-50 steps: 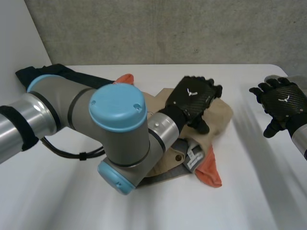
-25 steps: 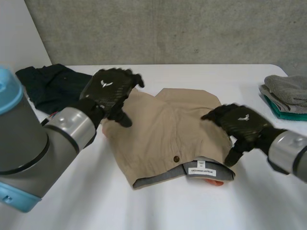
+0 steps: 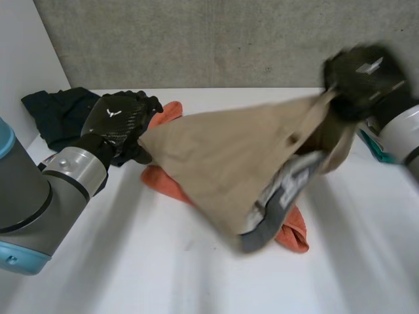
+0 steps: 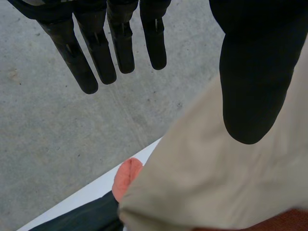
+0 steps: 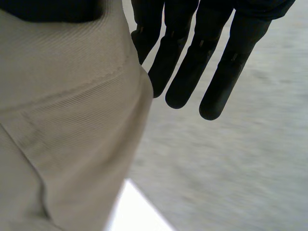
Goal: Fold the laundry.
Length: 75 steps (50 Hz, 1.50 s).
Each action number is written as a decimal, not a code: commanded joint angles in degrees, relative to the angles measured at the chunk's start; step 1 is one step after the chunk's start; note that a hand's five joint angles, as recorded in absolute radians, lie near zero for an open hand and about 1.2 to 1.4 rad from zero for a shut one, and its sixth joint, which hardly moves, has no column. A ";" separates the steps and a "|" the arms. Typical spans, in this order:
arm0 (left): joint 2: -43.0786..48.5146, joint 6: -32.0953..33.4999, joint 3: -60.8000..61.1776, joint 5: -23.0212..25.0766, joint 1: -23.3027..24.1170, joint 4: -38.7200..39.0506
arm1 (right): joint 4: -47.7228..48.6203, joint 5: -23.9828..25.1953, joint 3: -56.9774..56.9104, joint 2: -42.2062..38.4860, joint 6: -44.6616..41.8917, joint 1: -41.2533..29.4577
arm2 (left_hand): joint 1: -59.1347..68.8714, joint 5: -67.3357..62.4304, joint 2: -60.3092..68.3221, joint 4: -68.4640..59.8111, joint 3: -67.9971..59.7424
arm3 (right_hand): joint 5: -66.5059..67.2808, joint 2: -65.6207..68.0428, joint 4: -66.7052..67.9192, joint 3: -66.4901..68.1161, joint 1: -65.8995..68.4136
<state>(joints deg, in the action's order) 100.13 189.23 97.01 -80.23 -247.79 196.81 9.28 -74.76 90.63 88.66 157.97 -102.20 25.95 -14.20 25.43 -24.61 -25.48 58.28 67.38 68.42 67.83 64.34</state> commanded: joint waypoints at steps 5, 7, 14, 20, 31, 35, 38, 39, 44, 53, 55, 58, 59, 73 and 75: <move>0.68 0.00 0.81 0.07 0.65 -0.20 | -5.86 3.74 -8.44 -1.73 1.11 22.56 | 2.26 -4.01 2.78 -3.60 -2.74 | 11.72 12.62 11.58 12.17 15.66; 1.29 0.09 1.25 0.07 0.91 -0.20 | -5.85 3.83 -8.63 -2.35 1.02 22.83 | 3.11 -4.85 3.62 -4.44 -3.58 | 11.72 12.62 11.58 12.17 15.66; 9.89 1.31 -0.76 0.07 5.82 -0.11 | -5.15 3.22 -8.89 -4.20 1.11 23.79 | 6.96 -8.70 7.48 -8.30 -7.43 | 11.72 12.62 11.58 12.17 15.66; 17.11 7.29 -5.77 0.07 7.94 -0.46 | -4.45 2.34 -8.36 -5.86 1.11 25.29 | 9.67 -11.41 10.18 -11.00 -10.14 | 11.72 12.62 11.58 12.17 15.66; 29.85 12.48 -22.29 4.90 16.81 -2.04 | -4.36 2.60 -4.67 -7.10 1.02 25.12 | 2.77 -4.51 3.29 -4.11 -3.24 | 11.72 12.62 11.58 12.17 15.66; 32.84 12.30 -25.81 6.84 19.36 -2.57 | -4.27 2.69 -3.97 -7.54 1.02 24.94 | 2.77 -4.51 3.29 -4.11 -3.24 | 11.72 12.62 11.58 12.17 15.66; 36.35 12.39 -29.76 6.93 22.17 -4.32 | -4.19 2.69 -3.79 -7.63 0.94 24.94 | 3.44 -5.18 3.96 -4.78 -3.91 | 11.72 12.62 11.58 12.17 15.66; 36.89 12.39 -30.38 6.93 22.44 -4.85 | -4.10 2.69 -3.79 -7.63 0.85 24.94 | 3.44 -5.19 3.96 -4.78 -3.92 | 11.72 12.62 11.58 12.17 15.66; 40.31 12.48 -34.08 6.93 23.32 -8.10 | -4.10 2.78 -3.62 -8.24 0.76 24.94 | 3.44 -5.19 3.96 -4.78 -3.92 | 11.72 12.62 11.58 12.17 15.66; 44.00 12.57 -37.68 6.93 23.76 -8.64 | -4.01 2.95 -2.83 -8.51 0.41 24.77 | 4.78 -6.52 5.30 -6.11 -5.25 | 11.72 12.62 11.58 12.17 15.66; 44.80 12.74 -38.47 6.75 23.76 -8.63 | -3.92 2.95 -2.48 -8.51 0.32 24.77 | 9.47 -11.21 9.98 -10.80 -9.94 | 11.72 12.62 11.58 12.17 15.66; 45.85 12.92 -40.67 6.32 23.59 -8.46 | -3.48 2.95 -1.77 -8.42 0.15 24.77 | 50.41 -52.16 50.93 -51.75 -50.88 | 11.72 12.62 11.58 12.17 15.66; 45.86 12.92 -41.20 5.88 23.50 -8.37 | -3.31 2.95 -1.60 -8.42 0.14 24.77 | 54.02 -55.76 54.53 -55.35 -54.49 | 11.72 12.62 11.58 12.17 15.66; 31.90 21.86 -44.89 -19.44 -1.94 6.11 | -2.78 3.04 -0.89 -8.33 0.14 23.45 | 54.05 -55.80 54.57 -55.39 -54.52 | 11.72 12.62 11.58 12.17 15.66; 30.83 23.46 -45.50 -19.79 -6.01 8.84 | -2.78 3.04 -0.89 -8.33 0.14 22.75 | 54.05 -55.80 54.57 -55.39 -54.52 | 11.72 12.62 11.58 12.17 15.66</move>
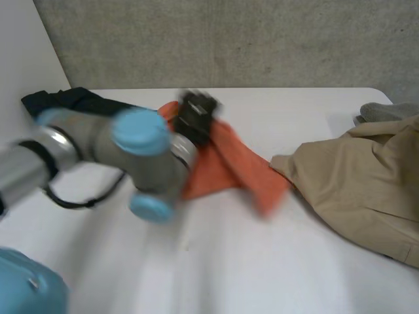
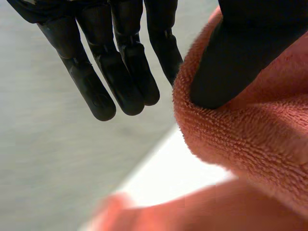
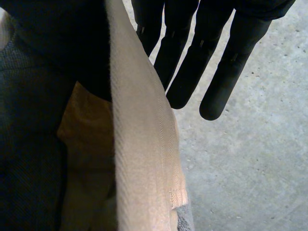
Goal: Fold the laundry.
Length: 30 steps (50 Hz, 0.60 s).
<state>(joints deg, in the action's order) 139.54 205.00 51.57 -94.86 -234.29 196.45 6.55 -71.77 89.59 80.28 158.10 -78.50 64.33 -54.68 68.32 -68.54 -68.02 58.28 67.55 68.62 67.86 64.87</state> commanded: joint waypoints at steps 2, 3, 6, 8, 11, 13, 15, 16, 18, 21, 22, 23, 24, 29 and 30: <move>-9.29 8.40 -1.55 -5.25 -23.91 12.53 | -0.05 -0.12 0.15 -0.03 0.01 -1.74 | 15.67 -15.32 11.68 -11.46 -11.98 | 11.72 12.45 11.38 12.14 15.13; -9.38 8.40 -2.00 -5.16 -25.06 13.34 | -0.05 -0.12 0.23 -0.03 0.01 -2.09 | 15.67 -15.32 11.68 -11.46 -11.98 | 11.72 12.45 11.38 12.14 15.13; -9.38 8.32 -2.27 -4.63 -27.36 14.14 | -0.13 -0.39 0.41 -0.03 0.01 -3.32 | 15.67 -15.32 11.68 -11.46 -11.98 | 11.72 12.45 11.38 12.14 15.13; -9.29 8.40 -1.92 -4.11 -27.71 13.96 | -0.05 -0.47 0.85 -0.03 0.01 -3.85 | 15.67 -15.32 11.68 -11.46 -11.98 | 11.72 12.45 11.38 12.14 15.13; -9.11 8.32 0.28 -2.18 -27.62 13.79 | -0.05 -0.39 1.37 0.06 -0.08 -4.11 | -4.51 4.86 -8.51 8.73 8.21 | 11.72 12.45 11.38 12.14 15.13; -9.20 8.58 3.16 -0.86 -26.93 13.70 | -0.05 -0.39 1.64 0.14 -0.08 -4.73 | -54.33 54.68 -58.32 58.54 58.02 | 11.72 12.45 11.38 12.14 15.13; -9.20 8.32 5.11 -0.33 -26.22 13.79 | -0.05 -0.39 1.81 0.23 -0.08 -5.25 | -52.12 52.47 -56.11 56.33 55.81 | 11.72 12.45 11.38 12.14 15.13; -9.38 8.32 6.07 -0.24 -25.78 13.70 | -0.05 -0.47 1.90 0.32 -0.08 -5.69 | -54.09 54.44 -58.09 58.30 57.79 | 11.72 12.45 11.38 12.14 15.13; -10.34 8.23 8.89 -0.15 -23.85 13.61 | -0.05 -0.39 1.99 0.32 -0.08 -6.13 | -54.28 54.63 -58.28 58.49 57.97 | 11.72 12.45 11.38 12.14 15.13; -13.40 8.23 13.09 -0.15 -20.26 13.35 | -0.13 0.31 2.43 0.67 0.01 -7.01 | -54.28 54.63 -58.28 58.49 57.97 | 11.72 12.45 11.38 12.14 15.13; -14.12 8.23 14.33 -0.15 -19.37 13.17 | -0.13 0.40 2.52 0.76 0.01 -7.19 | -54.28 54.63 -58.28 58.49 57.97 | 11.72 12.45 11.38 12.14 15.13; -14.91 8.23 15.74 -0.15 -18.40 13.08 | -0.31 0.49 2.78 1.11 0.01 -7.89 | -54.28 54.63 -58.28 58.49 57.97 | 11.72 12.45 11.38 12.14 15.13; -16.05 8.14 18.36 -0.06 -16.65 12.82 | -0.40 0.49 2.96 1.46 0.01 -8.33 | -54.28 54.63 -58.28 58.49 57.97 | 11.72 12.45 11.38 12.14 15.13; -19.04 7.35 25.57 0.29 -9.81 12.12 | -0.84 1.54 3.13 4.36 0.36 -12.46 | -54.33 54.68 -58.32 58.54 58.02 | 11.72 12.45 11.38 12.14 15.13; -19.22 7.00 26.47 0.55 -8.74 12.12 | -0.84 1.81 2.96 4.88 0.36 -13.25 | -54.33 54.68 -58.32 58.54 58.02 | 11.72 12.45 11.38 12.14 15.13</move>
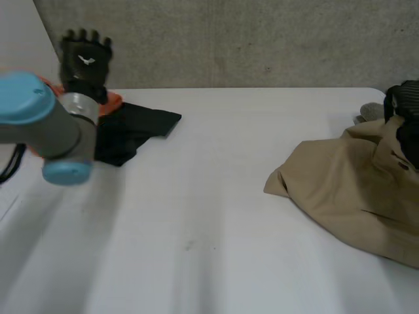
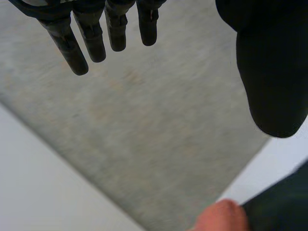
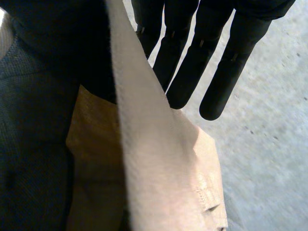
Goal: Fold the laundry.
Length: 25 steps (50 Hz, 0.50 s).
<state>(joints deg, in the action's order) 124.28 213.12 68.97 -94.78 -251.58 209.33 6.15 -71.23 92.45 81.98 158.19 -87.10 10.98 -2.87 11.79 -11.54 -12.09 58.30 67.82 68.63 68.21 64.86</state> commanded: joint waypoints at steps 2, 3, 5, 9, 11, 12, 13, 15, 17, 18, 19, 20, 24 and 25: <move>-3.96 -2.87 11.09 1.00 11.63 -0.85 | -0.53 2.67 -0.78 5.37 0.63 -7.20 | -0.98 2.87 -1.79 1.54 2.09 | 11.70 12.18 11.37 11.79 15.14; -3.87 -3.84 11.62 1.26 12.68 -0.85 | -0.61 3.29 -0.95 6.42 0.72 -7.99 | -0.98 2.87 -1.79 1.54 2.09 | 11.70 12.18 11.37 11.79 15.14; -3.43 -6.73 12.23 1.79 15.22 -0.85 | -1.05 4.96 -2.36 8.80 0.98 -9.84 | -0.98 2.87 -1.79 1.54 2.09 | 11.70 12.18 11.37 11.79 15.14; -2.12 -12.10 12.15 3.55 18.49 -1.03 | -4.30 5.32 -6.84 13.20 2.74 -14.06 | -0.98 2.87 -1.79 1.54 2.09 | 11.70 12.18 11.37 11.79 15.14; -0.36 -14.56 11.71 4.95 19.54 -1.03 | -6.23 5.40 -9.39 14.87 5.02 -16.17 | -0.98 2.87 -1.79 1.54 2.09 | 11.70 12.18 11.37 11.79 15.14; 1.91 -17.01 10.75 6.70 20.68 -1.12 | -7.28 5.40 -10.96 15.74 6.76 -17.22 | -0.98 2.87 -1.79 1.54 2.09 | 11.70 12.18 11.37 11.79 15.14; 3.06 -18.25 10.05 7.59 21.47 -1.29 | -7.73 5.40 -11.59 16.10 7.48 -17.66 | -0.98 2.87 -1.79 1.54 2.09 | 11.70 12.18 11.37 11.79 15.14; 4.47 -19.92 8.90 8.21 22.44 -1.56 | -8.26 5.40 -12.64 16.54 8.80 -18.46 | -0.98 2.87 -1.79 1.54 2.09 | 11.70 12.18 11.37 11.79 15.14; 5.97 -22.11 7.24 8.47 23.24 -2.34 | -8.35 5.32 -13.61 17.76 10.72 -19.25 | -0.98 2.87 -1.79 1.54 2.09 | 11.70 12.18 11.37 11.79 15.14; 6.58 -22.83 6.70 8.47 23.41 -2.87 | -8.35 5.23 -13.70 18.12 11.17 -19.34 | -0.98 2.87 -1.79 1.54 2.09 | 11.70 12.18 11.37 11.79 15.14; 7.20 -23.62 6.18 8.47 23.50 -3.40 | -8.26 5.23 -13.87 18.65 11.79 -19.43 | -0.98 2.87 -1.79 1.54 2.09 | 11.70 12.18 11.37 11.79 15.14; 7.81 -24.32 5.74 8.56 23.59 -4.10 | -8.17 5.05 -14.14 19.70 13.18 -19.43 | -0.98 2.87 -1.79 1.54 2.09 | 11.70 12.18 11.37 11.79 15.14; 9.66 -27.48 4.24 8.65 23.94 -8.58 | -7.82 3.83 -15.10 20.58 16.53 -19.34 | -0.98 2.87 -1.79 1.54 2.09 | 11.70 12.18 11.37 11.79 15.14; 9.84 -28.97 4.06 8.74 24.38 -10.94 | -7.73 2.95 -15.37 20.59 17.32 -19.17 | -0.77 2.67 -1.58 1.33 1.88 | 11.70 12.18 11.37 11.79 15.14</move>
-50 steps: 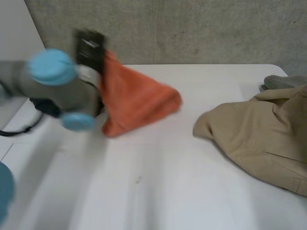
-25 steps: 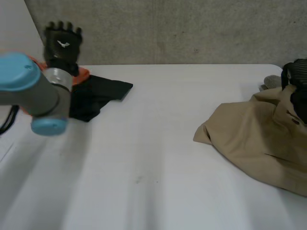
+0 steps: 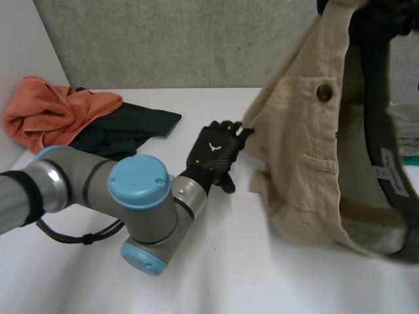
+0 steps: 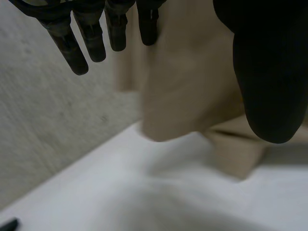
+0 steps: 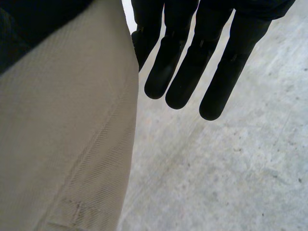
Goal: Fold the laundry.
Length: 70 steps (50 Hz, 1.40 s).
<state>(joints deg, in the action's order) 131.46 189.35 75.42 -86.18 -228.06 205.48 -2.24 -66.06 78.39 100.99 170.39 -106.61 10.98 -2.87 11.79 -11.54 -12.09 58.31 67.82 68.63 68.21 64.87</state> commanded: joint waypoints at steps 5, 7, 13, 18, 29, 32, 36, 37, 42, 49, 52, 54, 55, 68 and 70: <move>2.32 -7.85 -1.16 0.04 0.95 -11.67 | 1.62 -3.64 -0.87 -0.52 4.95 0.88 | 23.47 -21.58 22.67 -22.92 -22.36 | 11.69 12.18 11.37 11.79 15.13; 1.35 -8.56 -0.37 0.04 0.60 -13.00 | 2.32 -3.81 -0.70 -2.80 5.12 0.88 | 50.39 -48.50 49.58 -49.84 -49.28 | 11.69 12.18 11.37 11.79 15.13; -11.19 -9.62 5.07 -0.57 -4.39 -15.03 | 5.05 -3.99 -0.61 -13.70 4.77 2.10 | 69.02 -67.13 68.21 -68.46 -67.91 | 11.69 12.18 11.37 11.79 15.13; -19.74 -8.65 9.39 -0.48 -9.33 -14.59 | 7.07 -4.69 -1.13 -23.10 4.60 5.62 | 69.02 -67.13 68.21 -68.46 -67.91 | 11.69 12.18 11.37 11.79 15.13; -23.36 -8.65 10.54 -0.75 -11.88 -14.50 | 15.15 -11.28 -9.92 -41.48 5.13 5.89 | 69.02 -67.13 68.21 -68.46 -67.91 | 11.69 12.18 11.37 11.79 15.13; -22.74 -8.74 10.62 -0.40 -11.88 -14.41 | 19.11 -15.66 -12.64 -44.38 5.13 6.41 | 62.71 -60.82 61.91 -62.16 -61.60 | 11.69 12.18 11.37 11.79 15.13; -20.81 -8.56 10.62 -0.40 -11.36 -14.41 | 20.35 -21.91 -18.00 -49.48 4.07 6.50 | 27.69 -25.79 26.88 -27.13 -26.57 | 7.58 8.08 7.26 7.68 11.03; -20.46 -8.56 10.54 -0.40 -11.35 -14.50 | 19.82 -22.27 -18.97 -50.27 3.46 6.59 | 26.00 -24.10 25.19 -25.44 -24.88 | -8.28 -7.79 -8.60 -8.18 -4.83; -18.96 -8.47 10.54 -0.75 -11.27 -14.50 | 12.63 -19.91 -22.49 -53.53 -7.85 6.15 | 13.20 -11.30 12.39 -12.64 -12.09 | -58.31 -57.82 -58.63 -58.21 -54.87; -19.31 -8.47 10.80 -0.75 -11.27 -14.50 | 7.09 -18.76 -16.45 -48.20 -15.69 5.88 | 13.53 -11.64 12.72 -12.97 -12.42 | -58.31 -57.82 -58.63 -58.21 -54.87; -19.49 -8.47 11.15 -0.57 -11.62 -14.50 | 3.93 -18.67 -12.93 -40.74 -17.89 6.32 | 13.87 -11.97 13.06 -13.31 -12.75 | -58.31 -57.82 -58.63 -58.21 -54.87; -19.49 -8.39 11.15 -0.48 -11.79 -14.50 | 2.34 -19.36 -11.25 -37.38 -18.08 6.50 | 13.87 -11.98 13.06 -13.31 -12.76 | -58.31 -57.82 -58.63 -58.21 -54.87; -19.40 -8.30 11.15 -0.40 -11.88 -14.50 | 1.63 -19.37 -10.63 -35.97 -18.08 6.41 | 14.03 -12.14 13.23 -13.48 -12.92 | -58.31 -57.82 -58.63 -58.21 -54.87; -9.57 8.73 7.47 0.57 -14.07 -14.41 | -19.72 -18.93 -7.46 -22.25 -12.73 5.97 | 13.19 -11.30 12.39 -12.64 -12.08 | -58.31 -57.82 -58.63 -58.21 -54.87; -7.37 10.24 5.89 1.09 -14.17 -14.41 | -21.48 -17.97 -7.20 -21.10 -10.44 6.06 | 13.19 -11.30 12.39 -12.64 -12.08 | -58.31 -57.82 -58.63 -58.21 -54.87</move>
<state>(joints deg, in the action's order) 119.08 193.10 84.19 -85.87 -241.06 190.98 -17.21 -85.66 70.94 76.84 154.86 -100.60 23.80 -12.71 23.64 -22.90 -23.70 2.80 11.97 11.96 12.01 12.95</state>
